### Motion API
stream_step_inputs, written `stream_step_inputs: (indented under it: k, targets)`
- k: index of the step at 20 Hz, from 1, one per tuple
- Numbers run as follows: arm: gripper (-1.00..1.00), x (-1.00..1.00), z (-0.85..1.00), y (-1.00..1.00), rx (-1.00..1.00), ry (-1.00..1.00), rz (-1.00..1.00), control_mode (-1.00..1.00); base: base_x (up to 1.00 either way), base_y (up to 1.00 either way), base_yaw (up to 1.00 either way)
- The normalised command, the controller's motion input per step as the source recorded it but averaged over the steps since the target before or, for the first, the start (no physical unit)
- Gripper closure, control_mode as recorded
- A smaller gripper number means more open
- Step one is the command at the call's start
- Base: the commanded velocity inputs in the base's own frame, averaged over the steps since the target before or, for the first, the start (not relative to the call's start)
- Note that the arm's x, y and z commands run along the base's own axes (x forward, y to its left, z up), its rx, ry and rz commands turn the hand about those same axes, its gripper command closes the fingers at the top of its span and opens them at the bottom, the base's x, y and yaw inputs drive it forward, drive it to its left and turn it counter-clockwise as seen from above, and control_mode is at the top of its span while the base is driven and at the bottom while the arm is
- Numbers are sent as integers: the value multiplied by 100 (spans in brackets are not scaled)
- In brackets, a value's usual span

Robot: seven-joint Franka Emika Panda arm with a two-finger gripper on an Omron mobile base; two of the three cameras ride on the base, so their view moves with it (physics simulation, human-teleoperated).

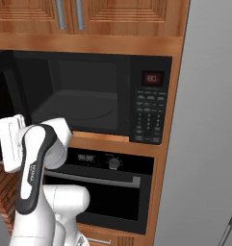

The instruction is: Place the sponge inside the microwave to prepare for sanitizing.

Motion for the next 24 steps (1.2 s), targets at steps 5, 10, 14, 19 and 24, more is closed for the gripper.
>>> stream_step_inputs:
  k: [5, 10, 14, 19, 24]
  targets:
    - [-100, -6, -4, -29, -33, -33, 19, -100, 0, 0, 0]
    - [-100, -43, -13, -52, -49, -41, 22, -100, 0, 0, 0]
    - [-100, -73, -34, -19, -60, -41, 13, -100, 0, 0, 0]
    - [-100, -41, -22, -21, -50, -9, 4, -100, 0, 0, 0]
    - [-100, 5, 0, -53, -39, 10, 0, -100, 0, 0, 0]
